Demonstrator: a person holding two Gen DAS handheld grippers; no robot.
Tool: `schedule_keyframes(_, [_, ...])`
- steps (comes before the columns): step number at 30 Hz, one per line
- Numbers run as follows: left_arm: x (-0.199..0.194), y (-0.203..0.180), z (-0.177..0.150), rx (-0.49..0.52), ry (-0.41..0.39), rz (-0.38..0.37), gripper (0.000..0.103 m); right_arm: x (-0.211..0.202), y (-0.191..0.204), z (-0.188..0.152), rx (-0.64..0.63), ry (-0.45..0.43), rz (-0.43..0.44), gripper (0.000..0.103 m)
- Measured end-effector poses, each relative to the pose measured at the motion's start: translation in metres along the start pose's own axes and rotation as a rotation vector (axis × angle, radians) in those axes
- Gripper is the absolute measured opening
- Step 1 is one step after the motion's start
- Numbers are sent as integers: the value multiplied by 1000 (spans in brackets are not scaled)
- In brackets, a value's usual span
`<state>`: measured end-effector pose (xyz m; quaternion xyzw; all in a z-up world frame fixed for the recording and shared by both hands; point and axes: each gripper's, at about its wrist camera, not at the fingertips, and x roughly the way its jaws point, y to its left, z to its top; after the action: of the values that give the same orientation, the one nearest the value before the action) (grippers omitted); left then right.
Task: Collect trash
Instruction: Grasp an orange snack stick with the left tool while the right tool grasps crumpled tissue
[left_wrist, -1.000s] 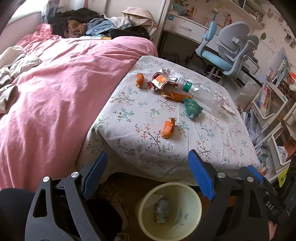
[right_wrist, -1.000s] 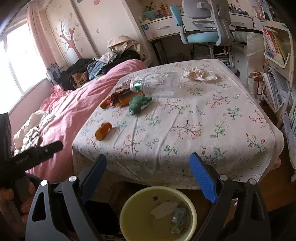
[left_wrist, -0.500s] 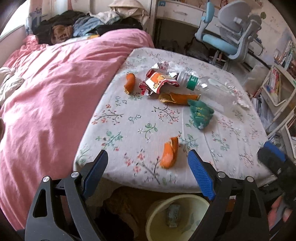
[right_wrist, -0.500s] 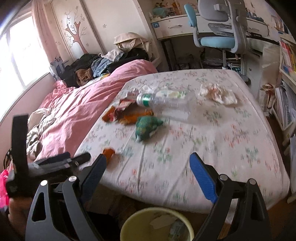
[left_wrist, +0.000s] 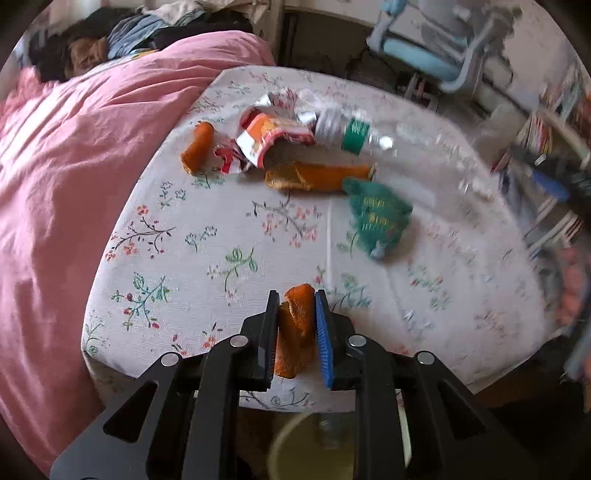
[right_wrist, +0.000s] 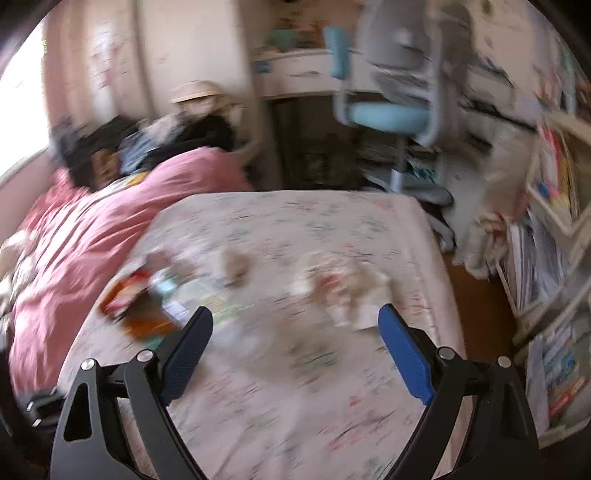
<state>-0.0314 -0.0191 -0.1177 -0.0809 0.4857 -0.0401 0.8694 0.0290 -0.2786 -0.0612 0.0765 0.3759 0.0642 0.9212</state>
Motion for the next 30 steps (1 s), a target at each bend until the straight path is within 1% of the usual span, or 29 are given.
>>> schedule_keyframes(2, [-7,5,5,-40,-33,-39,18,5,-7,3,31,-1,15,87])
schedule_keyframes(5, [-13,8,10,-80,-63,-84,18,19,-2,12,-3,0,7,87])
schedule_keyframes(8, [-11,4,14,-85,-63,-97,18,44,-5,18,6,23,-7,87])
schedule_keyframes(12, [-11,-1,16,-78,-53,-104,18,81,-5,19,-3,91,-24,87])
schedule_keyframes(13, [-10,-1,16,-76,-52,-103,18,88,-6,18,-9,111,-26,82])
schedule_keyframes(14, [-10,-1,17,-76,-51,-100,18,98,-7,16,-20,141,-36,74])
schedule_keyframes(15, [-9,0,18,-77,-49,-99,18,103,-8,15,-20,155,-38,69])
schedule_keyframes(16, [-8,1,18,-80,-44,-99,18,108,-9,14,-14,171,-37,61])
schedule_keyframes(18, [-8,3,19,-89,-41,-104,18,106,-9,14,-18,169,-32,53])
schedule_keyframes(19, [-9,4,19,-94,-41,-109,18,105,-8,14,-16,171,-25,46])
schedule_keyframes(20, [-9,4,20,-97,-43,-115,18,103,-8,14,-20,169,-24,42])
schedule_keyframes(22, [-12,5,20,-98,-49,-121,18,91,-6,14,-30,149,-26,39])
schedule_keyframes(23, [-14,4,20,-96,-54,-125,18,87,-6,14,-27,138,-25,38])
schedule_keyframes(28, [-23,7,18,-99,-74,-134,18,44,-1,20,-16,22,-2,38])
schedule_keyframes(30, [-26,9,16,-108,-81,-138,18,21,4,20,-18,-31,27,38])
